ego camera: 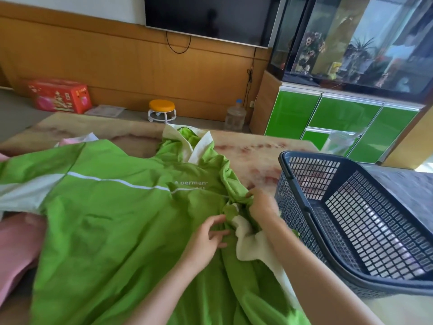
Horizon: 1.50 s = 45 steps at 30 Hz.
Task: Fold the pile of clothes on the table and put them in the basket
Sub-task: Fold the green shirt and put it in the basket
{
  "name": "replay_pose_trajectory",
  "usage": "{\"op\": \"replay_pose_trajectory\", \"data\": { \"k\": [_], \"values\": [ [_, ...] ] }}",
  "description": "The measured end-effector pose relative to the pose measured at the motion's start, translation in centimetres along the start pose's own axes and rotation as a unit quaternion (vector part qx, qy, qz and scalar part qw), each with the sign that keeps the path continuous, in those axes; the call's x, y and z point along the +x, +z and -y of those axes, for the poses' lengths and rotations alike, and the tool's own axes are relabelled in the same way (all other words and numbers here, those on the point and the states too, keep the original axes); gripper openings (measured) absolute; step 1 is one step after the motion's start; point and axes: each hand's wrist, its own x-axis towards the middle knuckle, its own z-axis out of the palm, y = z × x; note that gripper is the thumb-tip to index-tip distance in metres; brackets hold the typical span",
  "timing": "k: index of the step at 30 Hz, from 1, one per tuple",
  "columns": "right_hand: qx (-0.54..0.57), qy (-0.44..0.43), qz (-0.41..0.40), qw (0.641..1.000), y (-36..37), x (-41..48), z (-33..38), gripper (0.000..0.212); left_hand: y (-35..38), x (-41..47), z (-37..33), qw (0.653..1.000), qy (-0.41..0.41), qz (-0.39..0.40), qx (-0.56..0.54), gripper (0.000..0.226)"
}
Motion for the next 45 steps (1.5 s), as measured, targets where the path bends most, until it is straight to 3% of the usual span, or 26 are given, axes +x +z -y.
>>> {"op": "replay_pose_trajectory", "data": {
  "k": [3, 5, 7, 9, 12, 14, 18, 23, 25, 29, 32, 38, 43, 45],
  "values": [
    [-0.039, -0.017, -0.171, 0.984, -0.8, 1.6, -0.9, 0.03, -0.9, 0.0, 0.2, 0.988, 0.043, 0.018, 0.147, 0.038],
    [-0.025, -0.008, -0.202, 0.979, -1.2, 2.4, -0.6, 0.027, -0.6, 0.1, 0.4, 0.975, 0.053, 0.057, 0.207, 0.042],
    [-0.064, -0.022, -0.165, 0.984, -1.3, 2.7, 0.1, 0.032, 0.1, 0.2, 1.0, 0.951, 0.064, 0.118, 0.278, 0.044],
    [-0.079, -0.091, -0.132, 0.984, -0.8, 2.0, 0.8, 0.042, 0.7, 0.3, 1.7, 0.931, 0.058, 0.172, 0.317, 0.046],
    [0.0, -0.181, -0.161, 0.97, 0.2, -2.1, 1.1, 0.035, 0.7, 0.6, 1.9, 0.946, 0.026, 0.185, 0.264, 0.047],
    [0.041, -0.185, -0.139, 0.972, 0.1, -5.4, 0.4, 0.026, 0.4, 0.8, 1.8, 0.946, 0.032, 0.172, 0.272, 0.049],
    [-0.069, -0.182, -0.092, 0.977, 1.0, -8.8, -3.0, 0.016, -0.3, 0.9, 1.7, 0.952, 0.052, 0.125, 0.276, 0.044],
    [-0.127, -0.164, -0.041, 0.977, 2.8, -8.8, -7.0, 0.028, -0.2, 0.1, 1.9, 0.931, 0.063, 0.144, 0.329, 0.056],
    [-0.14, -0.144, -0.061, 0.978, 3.0, -8.8, -7.7, 0.034, -0.2, -0.2, 1.8, 0.925, 0.051, 0.146, 0.346, 0.064],
    [-0.194, -0.087, -0.064, 0.975, 2.3, -7.5, -8.4, 0.038, 0.2, -0.7, 1.5, 0.887, -0.026, 0.164, 0.431, 0.069],
    [-0.217, -0.063, -0.05, 0.973, 1.8, -6.5, -9.9, 0.046, 1.2, -0.6, 1.4, 0.868, 0.001, 0.173, 0.466, 0.073],
    [-0.16, -0.089, -0.057, 0.981, 2.1, -6.6, -8.9, 0.045, 3.6, 0.8, 2.8, 0.761, 0.003, 0.193, 0.62, 0.076],
    [-0.042, -0.097, -0.116, 0.988, 1.3, -7.2, -7.7, 0.036, 4.1, 1.0, 3.7, 0.732, 0.007, 0.164, 0.661, 0.091],
    [-0.069, -0.113, -0.092, 0.987, 0.9, -7.8, -8.1, 0.041, 4.6, 1.3, 3.8, 0.74, 0.01, 0.164, 0.652, 0.101]
  ]
}}
